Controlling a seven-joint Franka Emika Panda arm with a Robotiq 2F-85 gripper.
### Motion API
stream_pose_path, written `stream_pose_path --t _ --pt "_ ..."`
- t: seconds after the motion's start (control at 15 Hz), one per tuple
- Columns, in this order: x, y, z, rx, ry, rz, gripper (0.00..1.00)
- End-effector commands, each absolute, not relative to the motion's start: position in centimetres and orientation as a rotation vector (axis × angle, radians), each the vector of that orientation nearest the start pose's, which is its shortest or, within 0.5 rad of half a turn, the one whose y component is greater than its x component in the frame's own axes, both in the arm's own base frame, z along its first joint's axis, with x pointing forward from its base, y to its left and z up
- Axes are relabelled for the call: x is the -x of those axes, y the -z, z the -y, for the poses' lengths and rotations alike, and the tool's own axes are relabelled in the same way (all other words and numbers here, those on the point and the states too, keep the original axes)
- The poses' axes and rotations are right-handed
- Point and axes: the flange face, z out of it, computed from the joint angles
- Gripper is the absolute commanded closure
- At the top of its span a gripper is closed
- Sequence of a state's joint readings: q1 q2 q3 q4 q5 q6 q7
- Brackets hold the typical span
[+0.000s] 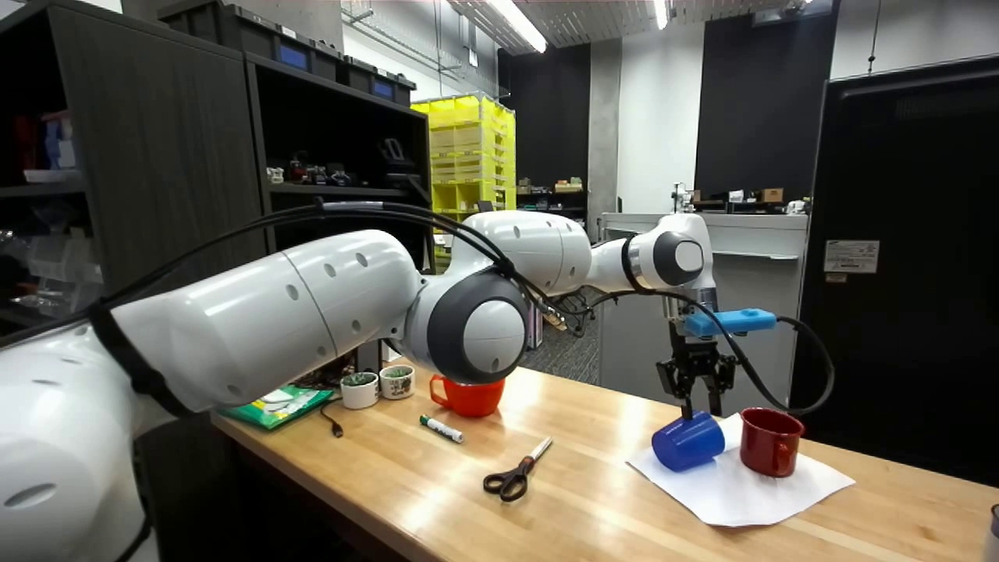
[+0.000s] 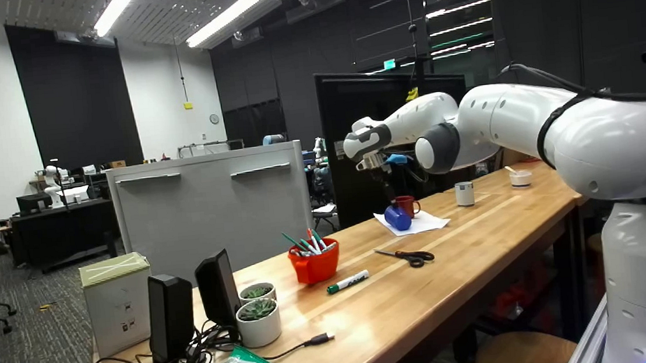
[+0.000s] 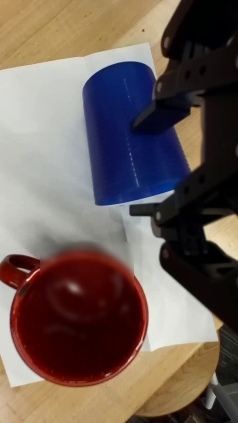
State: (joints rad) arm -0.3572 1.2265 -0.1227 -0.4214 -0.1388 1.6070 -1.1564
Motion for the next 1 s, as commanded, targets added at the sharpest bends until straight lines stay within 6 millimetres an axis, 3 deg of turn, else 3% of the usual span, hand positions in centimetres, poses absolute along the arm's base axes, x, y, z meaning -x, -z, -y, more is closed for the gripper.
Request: stream_pose_path --t 0.0,0.13,0.93 --pt "-72.5 -29.5 33.0 3.0 -0.332 1.235 0.11" --pt "-72.4 -29.0 33.3 2.983 -0.332 1.243 0.0" --pt "-72.0 -27.1 32.5 2.876 -0.361 1.296 0.0"
